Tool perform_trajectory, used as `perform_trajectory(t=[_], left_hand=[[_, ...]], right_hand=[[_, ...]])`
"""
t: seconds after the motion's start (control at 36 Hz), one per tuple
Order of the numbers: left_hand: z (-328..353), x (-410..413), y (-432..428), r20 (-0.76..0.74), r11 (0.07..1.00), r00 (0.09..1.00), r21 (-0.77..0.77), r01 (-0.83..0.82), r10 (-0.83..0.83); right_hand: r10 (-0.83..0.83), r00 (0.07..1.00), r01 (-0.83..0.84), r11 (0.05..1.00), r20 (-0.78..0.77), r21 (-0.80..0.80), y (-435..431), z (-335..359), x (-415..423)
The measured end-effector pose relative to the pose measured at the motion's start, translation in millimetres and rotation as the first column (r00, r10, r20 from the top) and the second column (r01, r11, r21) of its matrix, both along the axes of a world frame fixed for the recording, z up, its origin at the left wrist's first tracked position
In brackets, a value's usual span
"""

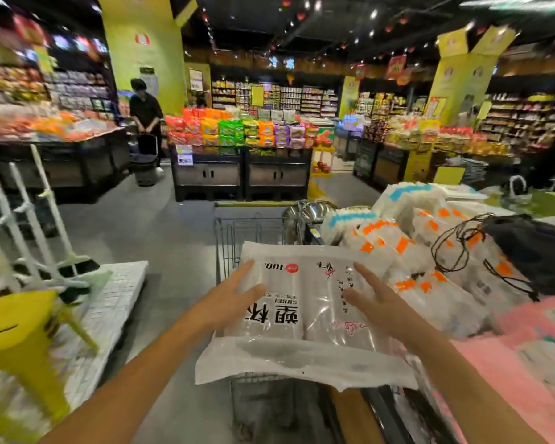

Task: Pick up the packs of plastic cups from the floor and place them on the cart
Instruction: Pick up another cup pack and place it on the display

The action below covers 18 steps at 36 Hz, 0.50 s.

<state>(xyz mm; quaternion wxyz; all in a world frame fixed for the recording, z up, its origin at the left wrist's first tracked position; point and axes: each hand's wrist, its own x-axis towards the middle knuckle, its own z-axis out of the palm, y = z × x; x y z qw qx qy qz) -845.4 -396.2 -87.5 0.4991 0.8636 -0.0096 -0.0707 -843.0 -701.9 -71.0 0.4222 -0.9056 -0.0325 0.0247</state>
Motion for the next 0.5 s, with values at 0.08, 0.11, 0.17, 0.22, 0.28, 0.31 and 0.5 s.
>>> perform_trajectory(t=[0.08,0.11,0.17,0.22,0.28,0.31,0.5], left_hand=[[3.1,27.1,23.0,-0.005,0.999,1.000,-0.046,-0.011,0.011],[3.7,36.3,29.0,-0.003,0.999,1.000,-0.036,-0.015,0.015],[7.6,53.5,36.7,0.005,0.999,0.999,-0.003,-0.039,0.039],[8.4,72.9,43.0,0.023,0.998,0.998,0.035,-0.056,0.055],[7.9,91.7,47.6,0.044,0.996,0.998,0.061,-0.058,0.055],[6.9,101.1,49.5,0.049,0.996,0.997,0.073,-0.059,0.056],[-5.6,168.6,49.3,0.043,0.991,0.993,0.081,-0.111,0.108]], right_hand=[[0.011,1.000,-0.011,1.000,0.001,-0.002,24.1,-4.4,37.3],[0.019,1.000,-0.019,1.000,0.005,-0.008,30.8,-5.2,49.1],[0.035,0.999,-0.035,0.999,0.016,-0.032,42.1,-7.5,73.6],[0.042,0.999,-0.041,0.998,0.020,-0.050,51.0,-9.4,96.8],[0.050,0.999,-0.049,0.997,0.016,-0.065,57.8,-8.7,118.0],[0.059,0.998,-0.058,0.996,0.013,-0.067,60.3,-8.7,128.3],[0.123,0.992,-0.122,0.989,0.008,-0.079,65.1,-13.4,205.2]])
